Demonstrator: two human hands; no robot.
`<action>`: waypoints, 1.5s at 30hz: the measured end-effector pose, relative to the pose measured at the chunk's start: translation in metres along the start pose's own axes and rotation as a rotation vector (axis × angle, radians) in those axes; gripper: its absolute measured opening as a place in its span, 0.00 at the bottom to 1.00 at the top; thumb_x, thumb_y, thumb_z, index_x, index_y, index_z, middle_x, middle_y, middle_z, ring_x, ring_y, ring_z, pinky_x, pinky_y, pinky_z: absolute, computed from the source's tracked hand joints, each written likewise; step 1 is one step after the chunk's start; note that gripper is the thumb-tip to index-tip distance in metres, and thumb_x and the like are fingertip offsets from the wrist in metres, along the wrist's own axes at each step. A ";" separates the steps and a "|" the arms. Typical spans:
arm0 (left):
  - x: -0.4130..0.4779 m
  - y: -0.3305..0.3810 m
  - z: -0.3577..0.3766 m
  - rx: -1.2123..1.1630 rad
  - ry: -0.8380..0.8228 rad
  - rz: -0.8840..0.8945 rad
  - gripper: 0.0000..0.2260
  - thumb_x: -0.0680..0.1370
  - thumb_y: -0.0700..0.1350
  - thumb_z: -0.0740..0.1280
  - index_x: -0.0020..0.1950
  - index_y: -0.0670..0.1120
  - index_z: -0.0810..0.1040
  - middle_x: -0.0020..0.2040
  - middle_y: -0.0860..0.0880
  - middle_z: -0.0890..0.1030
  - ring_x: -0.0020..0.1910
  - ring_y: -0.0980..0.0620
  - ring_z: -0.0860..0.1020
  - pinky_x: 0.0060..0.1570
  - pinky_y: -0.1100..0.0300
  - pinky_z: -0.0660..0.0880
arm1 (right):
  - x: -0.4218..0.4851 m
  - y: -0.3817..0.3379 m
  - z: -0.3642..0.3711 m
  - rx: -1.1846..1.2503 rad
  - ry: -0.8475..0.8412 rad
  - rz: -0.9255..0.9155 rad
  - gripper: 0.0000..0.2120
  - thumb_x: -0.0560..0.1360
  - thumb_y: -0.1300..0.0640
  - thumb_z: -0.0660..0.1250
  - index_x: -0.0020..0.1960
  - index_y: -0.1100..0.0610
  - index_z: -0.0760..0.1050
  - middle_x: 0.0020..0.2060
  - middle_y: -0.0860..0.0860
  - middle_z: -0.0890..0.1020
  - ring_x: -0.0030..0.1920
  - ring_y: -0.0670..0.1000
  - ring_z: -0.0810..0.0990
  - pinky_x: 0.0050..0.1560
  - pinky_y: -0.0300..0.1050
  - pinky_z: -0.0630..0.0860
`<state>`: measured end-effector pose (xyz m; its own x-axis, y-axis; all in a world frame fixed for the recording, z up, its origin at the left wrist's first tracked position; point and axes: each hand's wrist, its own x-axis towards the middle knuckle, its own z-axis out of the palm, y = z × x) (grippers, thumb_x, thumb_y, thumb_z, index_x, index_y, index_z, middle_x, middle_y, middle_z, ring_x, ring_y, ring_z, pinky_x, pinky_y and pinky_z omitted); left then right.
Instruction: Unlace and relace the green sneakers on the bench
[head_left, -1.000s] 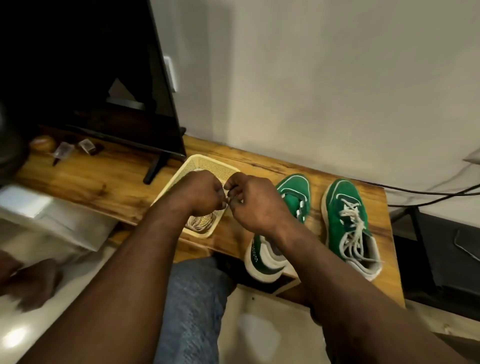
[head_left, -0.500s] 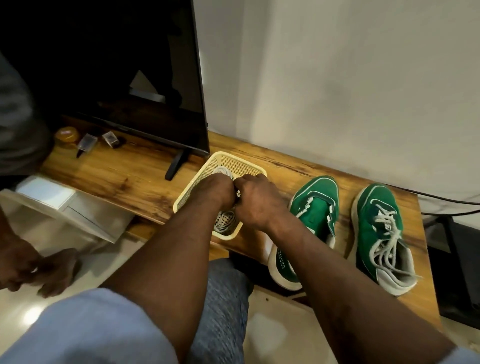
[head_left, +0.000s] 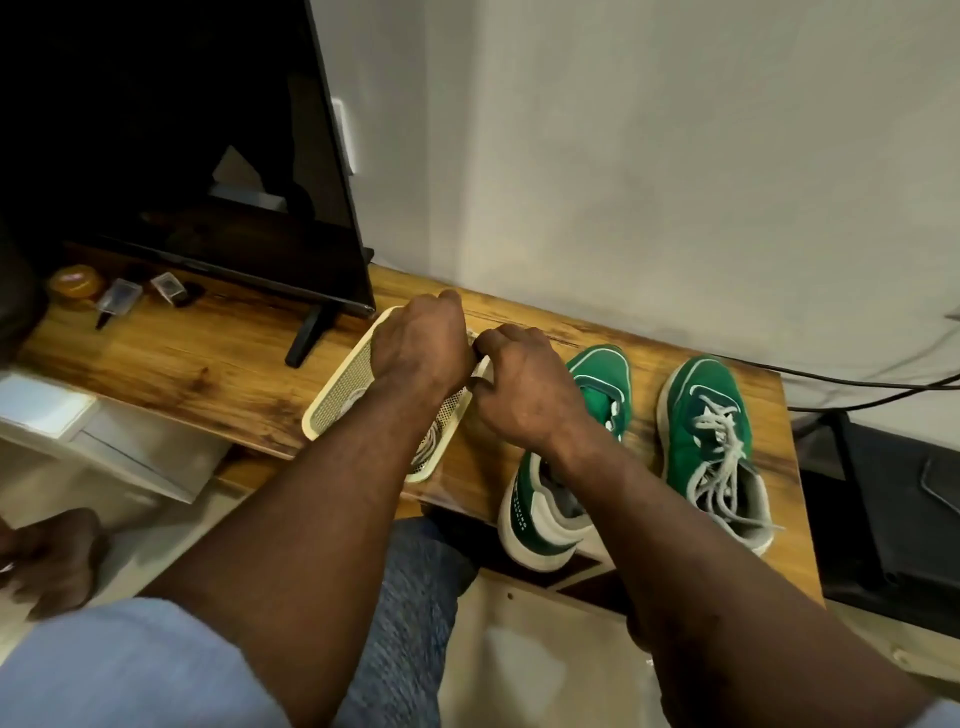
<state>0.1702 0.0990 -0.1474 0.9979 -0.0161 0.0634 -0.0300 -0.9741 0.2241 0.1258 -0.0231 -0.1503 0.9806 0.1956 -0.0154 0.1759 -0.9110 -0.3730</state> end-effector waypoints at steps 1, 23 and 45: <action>-0.004 0.008 -0.006 -0.092 0.068 0.020 0.10 0.76 0.47 0.73 0.57 0.50 0.78 0.51 0.47 0.82 0.49 0.43 0.81 0.42 0.52 0.78 | -0.002 0.004 -0.006 0.008 0.025 0.017 0.17 0.78 0.53 0.69 0.65 0.53 0.77 0.61 0.53 0.79 0.64 0.58 0.73 0.63 0.58 0.75; -0.071 0.119 0.033 0.084 -0.205 0.323 0.24 0.76 0.43 0.74 0.72 0.53 0.78 0.68 0.48 0.73 0.62 0.43 0.76 0.54 0.50 0.78 | -0.095 0.131 -0.062 -0.298 -0.173 0.584 0.20 0.78 0.55 0.69 0.69 0.54 0.73 0.67 0.57 0.73 0.70 0.63 0.68 0.65 0.67 0.73; -0.053 0.123 0.028 -0.307 -0.231 0.226 0.21 0.75 0.40 0.73 0.64 0.60 0.82 0.61 0.53 0.82 0.54 0.48 0.81 0.52 0.50 0.82 | -0.088 0.179 -0.074 -0.195 -0.266 0.746 0.36 0.69 0.48 0.81 0.73 0.49 0.71 0.65 0.55 0.72 0.64 0.62 0.75 0.59 0.63 0.81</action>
<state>0.1152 -0.0259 -0.1507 0.9500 -0.3048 -0.0671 -0.2298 -0.8286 0.5104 0.0771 -0.2302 -0.1472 0.7964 -0.4301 -0.4251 -0.4793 -0.8776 -0.0100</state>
